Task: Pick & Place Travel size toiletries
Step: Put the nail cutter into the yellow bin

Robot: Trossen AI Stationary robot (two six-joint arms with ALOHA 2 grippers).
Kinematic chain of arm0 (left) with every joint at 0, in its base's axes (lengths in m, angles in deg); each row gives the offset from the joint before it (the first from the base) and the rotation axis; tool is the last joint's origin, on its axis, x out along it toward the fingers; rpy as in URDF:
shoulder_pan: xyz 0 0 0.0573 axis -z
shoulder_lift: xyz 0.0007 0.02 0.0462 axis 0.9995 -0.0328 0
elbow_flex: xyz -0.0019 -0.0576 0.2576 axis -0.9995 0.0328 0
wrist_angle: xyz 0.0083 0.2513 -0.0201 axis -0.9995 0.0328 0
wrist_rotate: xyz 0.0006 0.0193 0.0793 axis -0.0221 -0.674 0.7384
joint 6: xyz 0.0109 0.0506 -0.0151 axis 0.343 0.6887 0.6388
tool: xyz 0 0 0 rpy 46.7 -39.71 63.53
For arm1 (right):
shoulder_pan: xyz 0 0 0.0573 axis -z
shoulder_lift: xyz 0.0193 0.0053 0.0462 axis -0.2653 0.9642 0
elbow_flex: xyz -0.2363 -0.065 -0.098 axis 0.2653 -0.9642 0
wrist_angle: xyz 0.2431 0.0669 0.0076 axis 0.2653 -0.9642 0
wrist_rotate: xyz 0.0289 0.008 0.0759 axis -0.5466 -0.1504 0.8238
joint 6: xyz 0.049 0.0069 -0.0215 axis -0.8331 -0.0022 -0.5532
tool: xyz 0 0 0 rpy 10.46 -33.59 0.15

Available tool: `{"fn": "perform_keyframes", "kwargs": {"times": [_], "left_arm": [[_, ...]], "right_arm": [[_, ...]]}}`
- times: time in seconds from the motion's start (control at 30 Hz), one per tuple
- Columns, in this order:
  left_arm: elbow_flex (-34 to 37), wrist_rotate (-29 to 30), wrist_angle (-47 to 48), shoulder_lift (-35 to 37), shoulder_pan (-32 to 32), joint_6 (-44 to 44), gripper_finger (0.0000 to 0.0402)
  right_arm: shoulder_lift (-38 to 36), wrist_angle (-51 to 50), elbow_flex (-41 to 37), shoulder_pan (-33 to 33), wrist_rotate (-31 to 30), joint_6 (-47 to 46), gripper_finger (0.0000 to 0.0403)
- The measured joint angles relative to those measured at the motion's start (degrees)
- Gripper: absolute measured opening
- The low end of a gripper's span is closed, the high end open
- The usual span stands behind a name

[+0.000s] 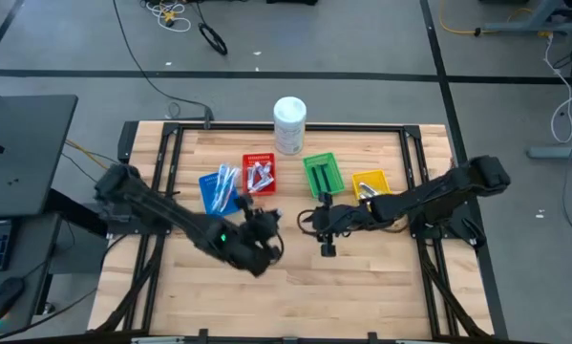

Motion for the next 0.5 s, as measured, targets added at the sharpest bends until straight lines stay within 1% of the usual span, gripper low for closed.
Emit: {"fn": "perform_keyframes", "kwargs": {"times": [0.07, 0.13, 0.3, 0.4, 0.5], "left_arm": [[-0.01, -1.83, -0.04, 3.0, -1.75, 2.48, 0.0068], [-0.02, -3.54, -0.26, 5.29, -3.45, 5.47, 0.007], [-0.02, -7.32, -3.79, 7.14, -8.23, 12.8, 0.0067], [0.0, -14.79, -9.03, 7.11, -11.91, 17.85, 0.0067], [2.1, -24.13, -19.24, 7.14, -16.11, 23.28, 0.0068]], "right_arm": [[-3.19, -3.04, 0.0, -0.02, -1.69, 0.52, 0.0161], [-6.18, -3.76, 0.0, -0.02, -2.79, 0.7, 0.0161], [-12.79, -4.25, 0.0, -0.02, -3.42, 4.36, 0.0161], [-15.12, -4.73, 0.0, 0.09, -7.28, 4.59, 0.0161], [-16.63, -6.86, 0.0, 0.16, -12.05, 4.57, 0.0161]]}}
